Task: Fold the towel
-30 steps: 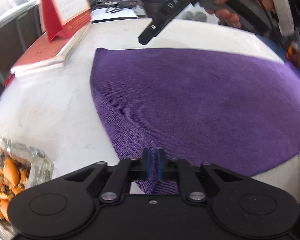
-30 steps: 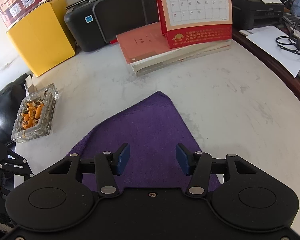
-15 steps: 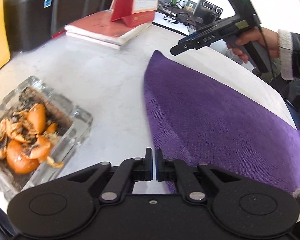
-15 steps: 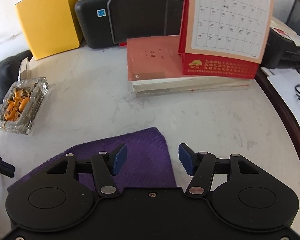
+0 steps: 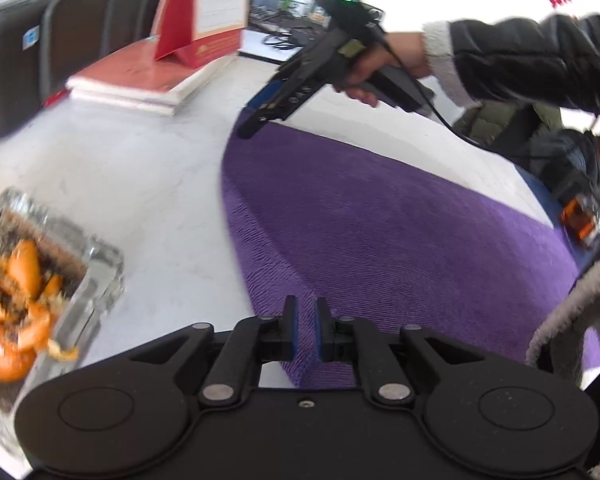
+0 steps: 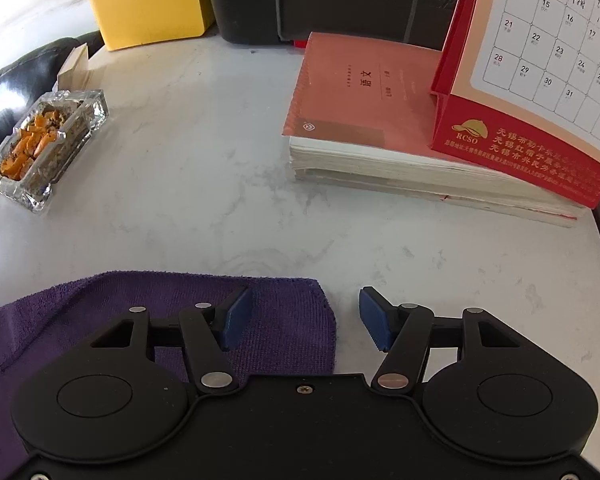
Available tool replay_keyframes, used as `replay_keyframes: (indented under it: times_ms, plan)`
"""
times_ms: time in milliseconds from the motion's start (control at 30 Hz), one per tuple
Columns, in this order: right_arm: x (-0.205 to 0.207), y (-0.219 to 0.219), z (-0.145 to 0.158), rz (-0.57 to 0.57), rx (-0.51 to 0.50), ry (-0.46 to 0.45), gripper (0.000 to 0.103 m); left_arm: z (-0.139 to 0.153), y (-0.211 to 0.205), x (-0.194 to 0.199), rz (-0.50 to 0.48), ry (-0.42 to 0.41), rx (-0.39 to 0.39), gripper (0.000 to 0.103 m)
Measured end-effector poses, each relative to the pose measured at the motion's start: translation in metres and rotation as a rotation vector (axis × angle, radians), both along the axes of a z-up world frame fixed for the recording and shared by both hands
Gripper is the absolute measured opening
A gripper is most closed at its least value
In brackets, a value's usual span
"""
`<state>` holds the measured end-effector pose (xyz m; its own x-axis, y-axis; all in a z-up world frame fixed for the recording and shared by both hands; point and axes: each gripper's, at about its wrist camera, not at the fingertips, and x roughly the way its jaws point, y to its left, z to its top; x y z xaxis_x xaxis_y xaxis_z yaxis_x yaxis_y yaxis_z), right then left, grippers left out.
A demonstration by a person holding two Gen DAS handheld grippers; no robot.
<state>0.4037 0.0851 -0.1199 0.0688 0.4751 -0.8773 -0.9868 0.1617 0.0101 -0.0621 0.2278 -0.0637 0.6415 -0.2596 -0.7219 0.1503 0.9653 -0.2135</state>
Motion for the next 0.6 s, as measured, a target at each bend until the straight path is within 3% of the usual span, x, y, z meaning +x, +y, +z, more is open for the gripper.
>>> replay_keyframes:
  times_ms: [200, 533, 600]
  plan:
    - [0.002, 0.0, 0.002, 0.006, -0.006, 0.017, 0.047, -0.008, -0.016, 0.014, -0.127, 0.007, 0.094, 0.013]
    - [0.002, 0.0, 0.002, -0.004, -0.011, 0.02, 0.047, -0.022, -0.038, 0.014, -0.273, 0.013, 0.292, 0.017]
    - [0.002, 0.0, 0.002, -0.006, -0.011, 0.02, 0.047, -0.023, -0.038, 0.014, -0.278, 0.013, 0.296, 0.018]
